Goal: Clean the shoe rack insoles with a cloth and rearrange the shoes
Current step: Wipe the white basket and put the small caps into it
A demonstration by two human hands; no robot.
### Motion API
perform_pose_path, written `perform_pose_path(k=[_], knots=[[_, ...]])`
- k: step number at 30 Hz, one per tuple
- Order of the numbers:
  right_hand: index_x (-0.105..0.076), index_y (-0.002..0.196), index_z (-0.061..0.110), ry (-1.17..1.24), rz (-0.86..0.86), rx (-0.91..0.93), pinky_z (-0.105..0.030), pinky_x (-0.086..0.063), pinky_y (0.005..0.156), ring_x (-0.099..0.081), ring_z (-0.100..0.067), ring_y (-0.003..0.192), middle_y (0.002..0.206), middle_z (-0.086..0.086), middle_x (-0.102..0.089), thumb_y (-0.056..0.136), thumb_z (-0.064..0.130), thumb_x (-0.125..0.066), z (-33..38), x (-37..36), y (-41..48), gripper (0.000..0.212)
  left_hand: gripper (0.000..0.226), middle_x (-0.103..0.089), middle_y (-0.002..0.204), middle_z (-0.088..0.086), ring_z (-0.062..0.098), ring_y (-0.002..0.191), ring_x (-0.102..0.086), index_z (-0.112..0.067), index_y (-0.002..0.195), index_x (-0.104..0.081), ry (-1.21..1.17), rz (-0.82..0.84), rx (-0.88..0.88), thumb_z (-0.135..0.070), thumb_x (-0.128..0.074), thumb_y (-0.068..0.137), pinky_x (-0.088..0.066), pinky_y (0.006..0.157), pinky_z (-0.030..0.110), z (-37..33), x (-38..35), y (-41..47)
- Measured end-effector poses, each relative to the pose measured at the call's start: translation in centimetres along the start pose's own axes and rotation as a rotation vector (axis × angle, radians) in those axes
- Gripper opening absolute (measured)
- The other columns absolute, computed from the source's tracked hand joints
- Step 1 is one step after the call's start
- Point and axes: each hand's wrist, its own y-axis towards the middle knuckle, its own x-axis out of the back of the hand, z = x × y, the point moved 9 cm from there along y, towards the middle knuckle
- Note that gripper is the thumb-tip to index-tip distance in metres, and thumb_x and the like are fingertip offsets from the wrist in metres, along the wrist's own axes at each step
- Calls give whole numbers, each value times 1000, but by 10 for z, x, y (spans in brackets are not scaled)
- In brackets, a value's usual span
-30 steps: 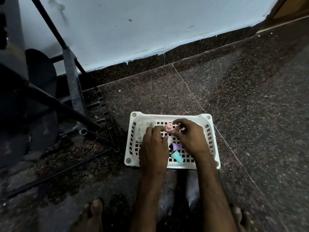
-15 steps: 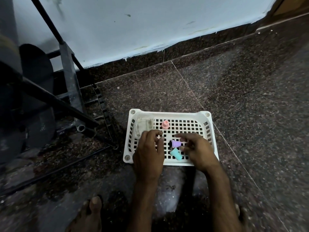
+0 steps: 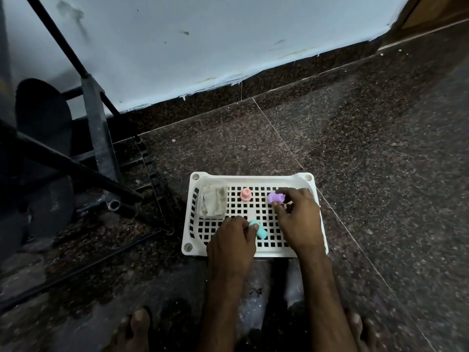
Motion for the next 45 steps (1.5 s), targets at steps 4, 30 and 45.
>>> perform_pose_path(k=[4,30,45], knots=[[-68,111,17,-136,97,-16,-37,-50,84,-59,-27,97,106,-7,-56,87,25,-68,2,-15,10,25,23,-62,101,-7,16,94,-60,-21,105,-61,-32,-14,-1,-40,-49,100,-44,74,32,4,-1,2],[-63,102,32,-169,10,200,-52,-17,110,-58,-16,105,99,13,-68,88,25,-67,74,-64,20,17,15,-71,86,-15,5,81,-68,-27,87,-65,-569,-39,143,-17,-72,79,-57,78,39,32,-1,3],[-68,111,20,121,-3,83,-26,-43,84,-61,-17,95,102,4,-67,76,17,-81,30,-2,10,37,16,-71,84,-14,4,69,-67,-28,85,-64,-576,-39,126,-25,-80,79,-58,71,40,34,-2,3]])
